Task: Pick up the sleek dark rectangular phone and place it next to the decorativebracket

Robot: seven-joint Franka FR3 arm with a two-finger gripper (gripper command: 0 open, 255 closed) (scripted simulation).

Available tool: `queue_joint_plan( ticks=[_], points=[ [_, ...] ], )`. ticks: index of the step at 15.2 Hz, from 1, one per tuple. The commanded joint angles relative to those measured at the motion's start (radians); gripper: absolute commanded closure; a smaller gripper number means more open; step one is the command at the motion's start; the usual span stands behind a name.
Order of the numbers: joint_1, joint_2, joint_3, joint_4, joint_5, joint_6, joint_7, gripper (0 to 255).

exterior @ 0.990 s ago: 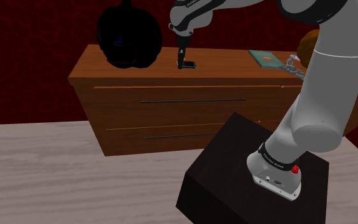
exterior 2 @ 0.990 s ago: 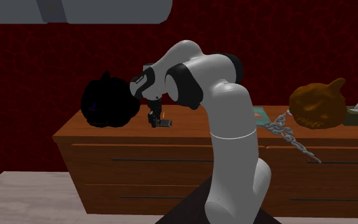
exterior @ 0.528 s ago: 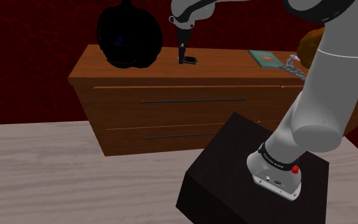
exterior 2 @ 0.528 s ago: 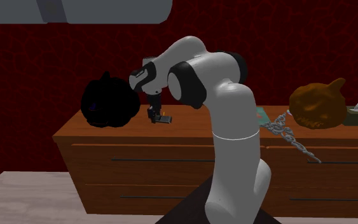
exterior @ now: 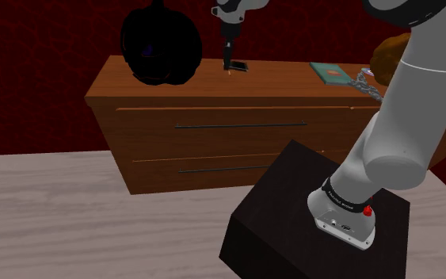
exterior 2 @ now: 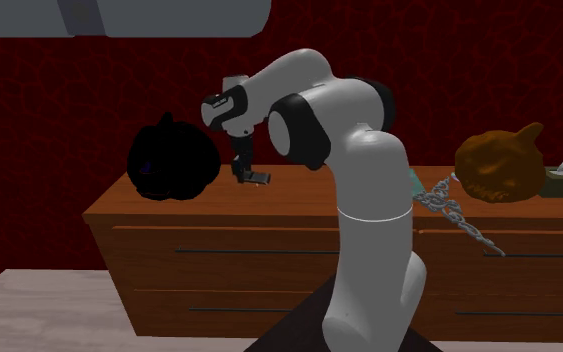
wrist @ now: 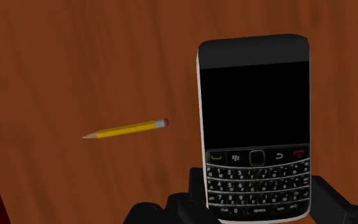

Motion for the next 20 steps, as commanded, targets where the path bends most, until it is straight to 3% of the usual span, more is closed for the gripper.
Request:
queue_joint_plan(
  ticks=[1, 6, 13, 20],
  points=[
    [0.0, -0.004, -0.001, 0.024, -0.002, -0.028, 0.002, 255],
    [0.0, -0.016, -0.002, 0.073, -0.007, -0.089, 0.005, 255],
    [-0.045, -0.197, -0.055, -0.151, -0.07, -0.033, -0.079, 255],
    [-0.109, -0.347, -0.117, -0.309, -0.14, -0.009, -0.175, 255]
  ],
)
